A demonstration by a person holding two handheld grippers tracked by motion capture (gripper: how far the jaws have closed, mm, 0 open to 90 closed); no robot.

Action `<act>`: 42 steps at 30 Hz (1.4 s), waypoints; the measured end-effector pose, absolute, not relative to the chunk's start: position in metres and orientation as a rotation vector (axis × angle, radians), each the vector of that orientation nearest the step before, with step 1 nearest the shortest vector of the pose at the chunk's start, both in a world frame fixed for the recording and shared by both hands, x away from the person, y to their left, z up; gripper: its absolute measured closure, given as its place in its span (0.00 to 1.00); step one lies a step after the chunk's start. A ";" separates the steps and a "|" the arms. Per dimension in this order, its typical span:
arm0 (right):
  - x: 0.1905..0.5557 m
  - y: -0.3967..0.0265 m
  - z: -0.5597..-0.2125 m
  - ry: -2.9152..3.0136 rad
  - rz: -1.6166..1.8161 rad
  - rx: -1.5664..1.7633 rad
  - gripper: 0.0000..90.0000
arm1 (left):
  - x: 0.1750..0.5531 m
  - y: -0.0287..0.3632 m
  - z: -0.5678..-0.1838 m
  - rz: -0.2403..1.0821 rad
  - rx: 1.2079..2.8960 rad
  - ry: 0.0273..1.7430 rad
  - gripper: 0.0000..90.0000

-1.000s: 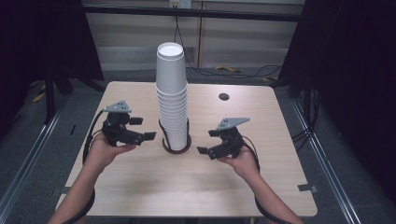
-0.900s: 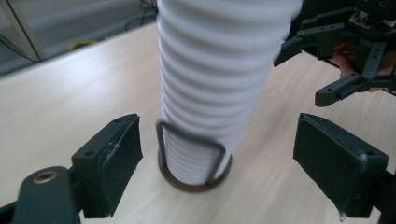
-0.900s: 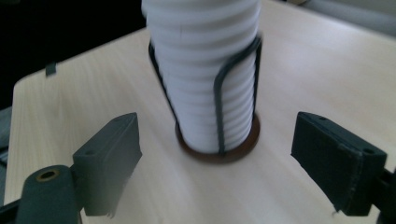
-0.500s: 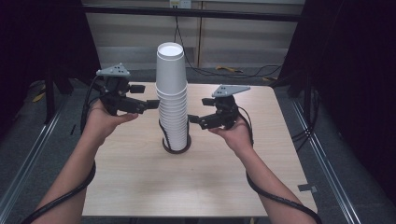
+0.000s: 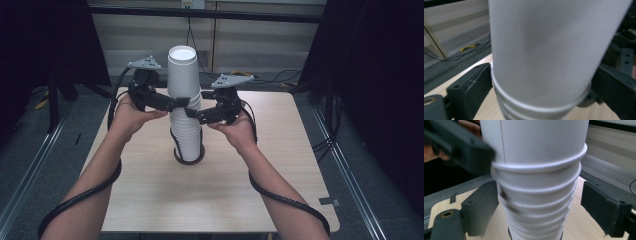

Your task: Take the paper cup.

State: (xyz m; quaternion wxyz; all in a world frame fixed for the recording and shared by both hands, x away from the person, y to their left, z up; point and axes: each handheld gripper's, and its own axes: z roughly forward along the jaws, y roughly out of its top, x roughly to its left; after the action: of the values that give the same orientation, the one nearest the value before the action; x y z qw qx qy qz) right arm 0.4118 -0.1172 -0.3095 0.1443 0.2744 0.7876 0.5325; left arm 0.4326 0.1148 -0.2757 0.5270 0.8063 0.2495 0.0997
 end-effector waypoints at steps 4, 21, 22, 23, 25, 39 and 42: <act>0.412 -0.111 -0.309 2.271 1.538 0.776 0.14 | 0.434 0.108 -0.277 0.253 1.925 0.587 0.03; 0.407 -0.112 -0.310 2.227 1.528 0.744 0.14 | 0.432 0.105 -0.273 0.260 1.939 0.599 0.06; 0.407 -0.112 -0.310 2.227 1.528 0.744 0.14 | 0.432 0.105 -0.273 0.260 1.939 0.599 0.06; 0.407 -0.113 -0.310 2.223 1.529 0.742 0.14 | 0.432 0.104 -0.273 0.258 1.942 0.596 0.06; 0.407 -0.114 -0.310 2.224 1.530 0.738 0.14 | 0.432 0.104 -0.273 0.264 1.943 0.595 0.06; 0.404 -0.112 -0.306 2.213 1.522 0.735 0.14 | 0.432 0.106 -0.271 0.268 1.918 0.583 0.04; 0.405 -0.112 -0.306 2.203 1.550 0.750 0.15 | 0.433 0.106 -0.269 0.276 1.918 0.599 0.05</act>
State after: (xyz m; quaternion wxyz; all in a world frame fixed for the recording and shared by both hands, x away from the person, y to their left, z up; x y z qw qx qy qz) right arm 0.4055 -0.1124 -0.3063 0.1720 0.2643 0.7761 0.5461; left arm 0.4327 0.1063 -0.2693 0.5283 0.8030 0.2507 0.1155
